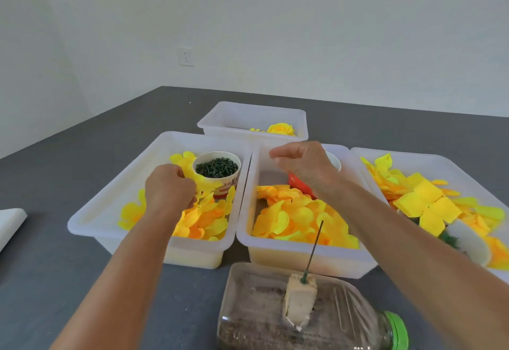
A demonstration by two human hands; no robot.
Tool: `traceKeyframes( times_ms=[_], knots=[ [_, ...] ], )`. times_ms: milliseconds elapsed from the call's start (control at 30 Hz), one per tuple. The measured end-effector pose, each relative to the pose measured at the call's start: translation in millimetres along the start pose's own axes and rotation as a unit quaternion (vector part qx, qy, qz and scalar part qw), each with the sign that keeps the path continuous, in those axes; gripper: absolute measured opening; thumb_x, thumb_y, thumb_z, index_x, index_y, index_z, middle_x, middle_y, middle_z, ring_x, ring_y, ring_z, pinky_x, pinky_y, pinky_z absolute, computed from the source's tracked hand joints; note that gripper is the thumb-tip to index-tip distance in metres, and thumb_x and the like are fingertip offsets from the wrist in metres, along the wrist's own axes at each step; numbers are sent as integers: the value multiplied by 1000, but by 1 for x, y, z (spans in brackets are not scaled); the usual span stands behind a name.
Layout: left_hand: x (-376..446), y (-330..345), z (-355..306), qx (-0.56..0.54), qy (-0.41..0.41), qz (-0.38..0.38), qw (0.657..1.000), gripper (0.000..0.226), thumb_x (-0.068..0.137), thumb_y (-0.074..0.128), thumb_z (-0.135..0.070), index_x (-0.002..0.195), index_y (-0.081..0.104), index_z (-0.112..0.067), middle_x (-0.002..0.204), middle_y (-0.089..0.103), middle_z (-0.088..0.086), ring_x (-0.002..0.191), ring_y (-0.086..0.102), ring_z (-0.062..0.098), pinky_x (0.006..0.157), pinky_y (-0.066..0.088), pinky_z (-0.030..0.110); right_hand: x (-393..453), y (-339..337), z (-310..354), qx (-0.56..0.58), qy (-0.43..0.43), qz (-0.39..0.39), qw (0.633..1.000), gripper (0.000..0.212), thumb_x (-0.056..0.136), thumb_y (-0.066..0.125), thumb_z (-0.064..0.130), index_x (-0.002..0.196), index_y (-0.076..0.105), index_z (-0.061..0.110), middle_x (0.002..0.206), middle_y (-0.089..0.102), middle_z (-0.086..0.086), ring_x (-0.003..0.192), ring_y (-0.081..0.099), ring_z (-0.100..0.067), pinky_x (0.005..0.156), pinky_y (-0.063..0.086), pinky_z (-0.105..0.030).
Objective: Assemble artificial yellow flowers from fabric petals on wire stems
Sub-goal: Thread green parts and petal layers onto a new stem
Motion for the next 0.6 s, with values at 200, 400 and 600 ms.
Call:
traceKeyframes(
  times_ms=[200,400,600],
  knots=[
    [-6,17,-4,250,63,31,966,19,81,51,0,99,57,-2,88,66,19,81,64,35,65,48,36,-26,-18,-45,-217,79,170,958,25,73,78,37,91,74,19,92,69,8,88,61,-7,81,49,-24],
    [-27,21,-48,224,194,-48,954,27,86,58,-13,110,59,-1,110,60,17,103,52,35,75,36,34,-44,7,-56,-376,31,234,896,19,73,76,16,89,72,5,78,61,-2,74,55,-16,68,44,-26],
    [-51,53,-83,106,279,59,952,15,78,67,-9,93,69,-6,90,69,5,87,60,20,75,40,25,-36,-26,-61,-139,82,80,984,17,73,75,4,73,72,21,74,66,9,75,59,-7,76,49,-22]
  ],
)
Point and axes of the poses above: each hand's wrist, its own x-axis towards the middle knuckle, its own y-axis out of the palm, z = x × y, the point moved 8 cm from there along x, towards the middle knuckle
